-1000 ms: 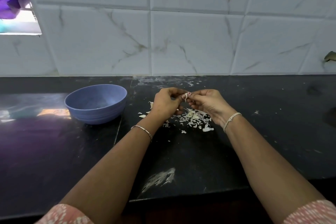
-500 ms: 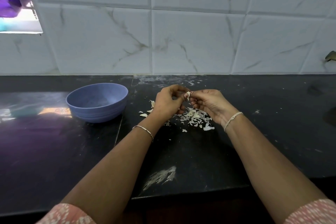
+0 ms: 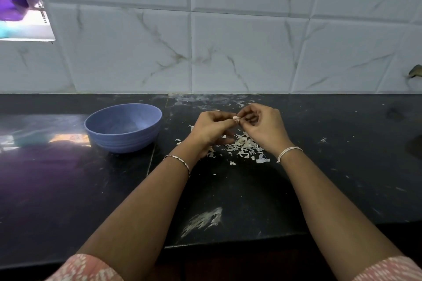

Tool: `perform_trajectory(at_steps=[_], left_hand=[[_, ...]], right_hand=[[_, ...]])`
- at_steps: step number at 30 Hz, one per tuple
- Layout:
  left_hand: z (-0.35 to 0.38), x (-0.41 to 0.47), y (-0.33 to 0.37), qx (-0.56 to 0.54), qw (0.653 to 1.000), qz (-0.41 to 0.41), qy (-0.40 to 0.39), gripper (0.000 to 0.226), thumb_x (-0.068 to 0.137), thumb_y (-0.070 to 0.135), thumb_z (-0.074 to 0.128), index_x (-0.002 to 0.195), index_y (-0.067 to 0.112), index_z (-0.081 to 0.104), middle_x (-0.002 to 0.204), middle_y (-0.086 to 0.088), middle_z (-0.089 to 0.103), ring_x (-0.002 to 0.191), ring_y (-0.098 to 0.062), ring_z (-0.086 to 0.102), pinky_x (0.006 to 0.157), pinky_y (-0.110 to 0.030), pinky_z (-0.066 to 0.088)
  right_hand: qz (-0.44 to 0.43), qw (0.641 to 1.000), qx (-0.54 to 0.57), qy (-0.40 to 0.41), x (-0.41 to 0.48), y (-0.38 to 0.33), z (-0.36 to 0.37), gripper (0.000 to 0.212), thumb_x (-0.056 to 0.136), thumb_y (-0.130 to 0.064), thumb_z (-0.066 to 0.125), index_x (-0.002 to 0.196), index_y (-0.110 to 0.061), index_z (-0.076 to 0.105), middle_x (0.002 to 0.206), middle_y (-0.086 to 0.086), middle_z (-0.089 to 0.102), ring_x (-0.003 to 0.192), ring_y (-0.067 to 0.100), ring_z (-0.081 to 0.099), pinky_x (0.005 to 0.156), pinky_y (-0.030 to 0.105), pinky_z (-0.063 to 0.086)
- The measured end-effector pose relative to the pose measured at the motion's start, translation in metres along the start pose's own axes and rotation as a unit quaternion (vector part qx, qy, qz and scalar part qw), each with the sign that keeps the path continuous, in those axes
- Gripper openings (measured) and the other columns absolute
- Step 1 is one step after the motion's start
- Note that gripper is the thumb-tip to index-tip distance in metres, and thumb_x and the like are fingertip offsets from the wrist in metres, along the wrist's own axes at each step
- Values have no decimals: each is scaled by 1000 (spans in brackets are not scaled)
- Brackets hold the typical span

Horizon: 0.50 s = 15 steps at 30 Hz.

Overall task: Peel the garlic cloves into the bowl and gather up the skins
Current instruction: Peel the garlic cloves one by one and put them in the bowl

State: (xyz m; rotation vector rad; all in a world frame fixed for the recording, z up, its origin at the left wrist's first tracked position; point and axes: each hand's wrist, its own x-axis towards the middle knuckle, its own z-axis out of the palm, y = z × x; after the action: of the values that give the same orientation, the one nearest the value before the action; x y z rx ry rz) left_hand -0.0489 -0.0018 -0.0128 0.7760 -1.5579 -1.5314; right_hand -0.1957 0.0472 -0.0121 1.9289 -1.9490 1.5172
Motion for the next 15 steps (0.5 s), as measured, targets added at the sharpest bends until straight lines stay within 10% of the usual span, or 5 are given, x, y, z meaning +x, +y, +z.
perform_trajectory(at_steps=[15], left_hand=[[3,4,-4,124,988,80,52,13,91,17,68,101,10,70,87,-3,66,66,-11,64,56,-30,60]], right_hand=[[52,998,28,-34,1,-1,2,11,86,-15,70,78,-23,67,76,-3,70,72,13,66,68,24,55]])
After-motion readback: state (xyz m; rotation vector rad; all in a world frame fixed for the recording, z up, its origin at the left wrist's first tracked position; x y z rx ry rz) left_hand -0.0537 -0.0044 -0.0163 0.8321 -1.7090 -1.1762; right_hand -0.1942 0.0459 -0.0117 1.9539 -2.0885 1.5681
